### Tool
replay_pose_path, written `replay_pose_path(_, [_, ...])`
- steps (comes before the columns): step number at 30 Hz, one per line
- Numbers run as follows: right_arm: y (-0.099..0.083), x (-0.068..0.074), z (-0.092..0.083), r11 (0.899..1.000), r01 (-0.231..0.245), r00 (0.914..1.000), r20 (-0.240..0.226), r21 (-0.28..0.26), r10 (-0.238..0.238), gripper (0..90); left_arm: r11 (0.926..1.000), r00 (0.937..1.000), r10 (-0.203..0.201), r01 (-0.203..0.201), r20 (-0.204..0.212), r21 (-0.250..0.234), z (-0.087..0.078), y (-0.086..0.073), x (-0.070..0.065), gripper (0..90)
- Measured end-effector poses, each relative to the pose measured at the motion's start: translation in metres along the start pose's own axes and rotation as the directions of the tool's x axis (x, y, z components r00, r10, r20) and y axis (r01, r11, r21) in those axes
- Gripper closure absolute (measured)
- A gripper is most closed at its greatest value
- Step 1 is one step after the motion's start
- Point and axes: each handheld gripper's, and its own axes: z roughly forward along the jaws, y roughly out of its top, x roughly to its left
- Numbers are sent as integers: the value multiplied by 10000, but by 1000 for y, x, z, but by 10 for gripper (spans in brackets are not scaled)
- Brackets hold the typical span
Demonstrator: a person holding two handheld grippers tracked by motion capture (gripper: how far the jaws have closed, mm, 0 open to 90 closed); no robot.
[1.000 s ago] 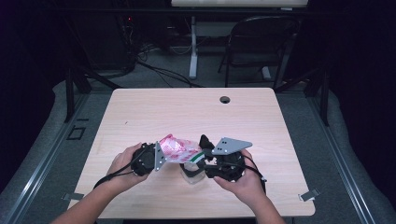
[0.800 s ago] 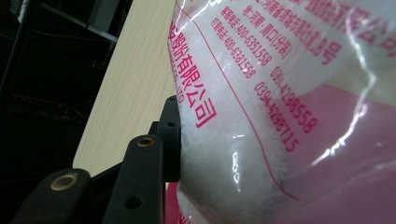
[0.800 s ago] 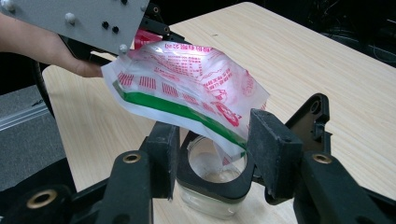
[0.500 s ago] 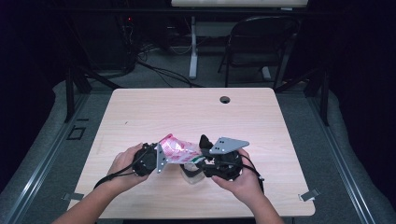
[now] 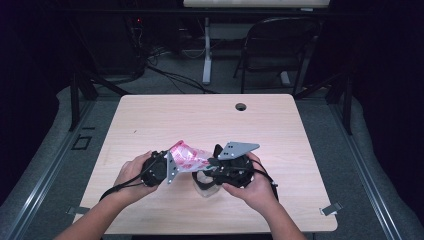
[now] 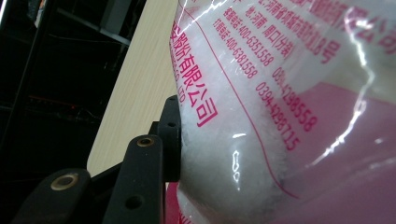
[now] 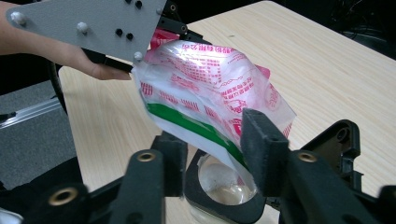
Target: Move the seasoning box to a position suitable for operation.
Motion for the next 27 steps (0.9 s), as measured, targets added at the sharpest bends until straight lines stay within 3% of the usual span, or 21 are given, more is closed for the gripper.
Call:
replay_pose_path(7, [-4,-4,3,9998,-208,9996,-182,53,209,735,9998,9995,199,-199,-227,-14,2,0,-1,646])
replay_pose_path(15, [-5,-7,3,9996,-284,9996,-58,84,284,841,9991,9975,429,-433,-555,-51,2,1,-3,647])
replay_pose_path(27, [-8,-9,5,9978,-661,9977,-113,86,662,900,9987,9964,493,-502,-691,-113,0,0,-3,648])
